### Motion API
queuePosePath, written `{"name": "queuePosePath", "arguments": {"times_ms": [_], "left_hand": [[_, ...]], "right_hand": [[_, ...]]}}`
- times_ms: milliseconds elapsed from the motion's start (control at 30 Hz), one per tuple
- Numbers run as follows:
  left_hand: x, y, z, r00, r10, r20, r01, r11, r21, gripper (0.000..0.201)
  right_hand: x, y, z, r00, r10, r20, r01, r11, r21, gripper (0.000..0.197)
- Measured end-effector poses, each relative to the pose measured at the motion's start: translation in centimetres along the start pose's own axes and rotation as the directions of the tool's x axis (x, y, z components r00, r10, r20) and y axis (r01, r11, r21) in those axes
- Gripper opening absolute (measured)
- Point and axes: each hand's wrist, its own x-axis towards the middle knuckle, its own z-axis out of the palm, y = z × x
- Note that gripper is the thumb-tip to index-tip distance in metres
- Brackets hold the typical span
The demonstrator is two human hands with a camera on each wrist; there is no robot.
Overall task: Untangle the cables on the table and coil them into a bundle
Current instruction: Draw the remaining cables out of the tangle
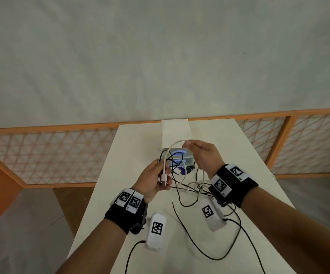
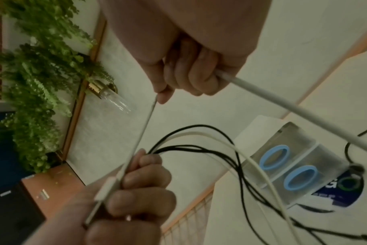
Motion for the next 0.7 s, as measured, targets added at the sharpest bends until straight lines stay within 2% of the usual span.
{"name": "queuePosePath", "arguments": {"times_ms": [67, 167, 233, 300, 333, 400, 467, 500, 533, 600, 633, 667, 700], "left_hand": [[-0.2, -0.1, 0.2, 1.000, -0.017, -0.014, 0.016, 0.999, -0.043, 0.033], [-0.5, -0.1, 0.4, 1.000, -0.023, 0.001, 0.023, 1.000, 0.000, 0.040], [-0.6, -0.2, 0.5, 1.000, -0.021, 0.012, 0.020, 0.998, 0.065, 0.033], [-0.6, -0.2, 0.6, 0.999, -0.036, 0.015, 0.033, 0.991, 0.132, 0.023], [-0.6, -0.3, 0.6, 0.999, -0.048, 0.020, 0.044, 0.985, 0.165, 0.020], [-0.6, -0.3, 0.7, 0.996, -0.074, 0.046, 0.061, 0.968, 0.244, 0.016], [-0.6, -0.1, 0.8, 0.991, -0.112, 0.074, 0.081, 0.940, 0.331, 0.015], [-0.6, 0.1, 1.0, 0.987, -0.130, 0.091, 0.088, 0.926, 0.366, 0.014], [-0.7, 0.4, 1.2, 0.983, -0.145, 0.110, 0.092, 0.918, 0.387, 0.013], [-0.8, 1.6, 1.5, 0.979, -0.150, 0.139, 0.086, 0.920, 0.383, 0.013], [-0.9, 2.5, 1.5, 0.979, -0.134, 0.152, 0.071, 0.928, 0.365, 0.015], [-1.0, 3.5, 1.3, 0.981, -0.106, 0.165, 0.047, 0.943, 0.329, 0.017], [-1.1, 4.6, 1.0, 0.982, -0.066, 0.179, 0.016, 0.963, 0.271, 0.018]], "right_hand": [[0.2, 0.7, 0.0, 1.000, 0.004, -0.019, -0.004, 1.000, -0.015, 0.022], [0.4, 1.8, 0.1, 0.999, -0.037, -0.037, 0.035, 0.998, -0.053, 0.021], [0.5, 2.1, 0.0, 0.998, -0.039, -0.051, 0.035, 0.997, -0.074, 0.023], [0.7, 2.3, -0.4, 0.997, -0.045, -0.064, 0.027, 0.967, -0.254, 0.026], [0.8, 2.4, -0.6, 0.997, -0.059, -0.056, 0.031, 0.908, -0.418, 0.028], [0.6, 2.3, -0.9, 0.994, -0.112, 0.014, 0.094, 0.752, -0.652, 0.050], [0.1, 1.9, -0.4, 0.963, -0.172, 0.206, 0.268, 0.656, -0.706, 0.069], [0.0, 1.5, 0.0, 0.928, -0.150, 0.341, 0.349, 0.668, -0.657, 0.071], [-0.1, 1.0, 0.5, 0.877, -0.088, 0.472, 0.383, 0.720, -0.578, 0.067], [0.1, 0.6, 0.7, 0.767, 0.068, 0.638, 0.279, 0.860, -0.427, 0.048], [0.5, 0.8, 0.3, 0.748, 0.094, 0.657, 0.197, 0.914, -0.355, 0.037], [0.8, 1.3, -0.1, 0.771, 0.083, 0.632, 0.128, 0.951, -0.281, 0.028], [1.1, 2.1, -0.8, 0.816, 0.089, 0.572, 0.053, 0.973, -0.226, 0.022]]}}
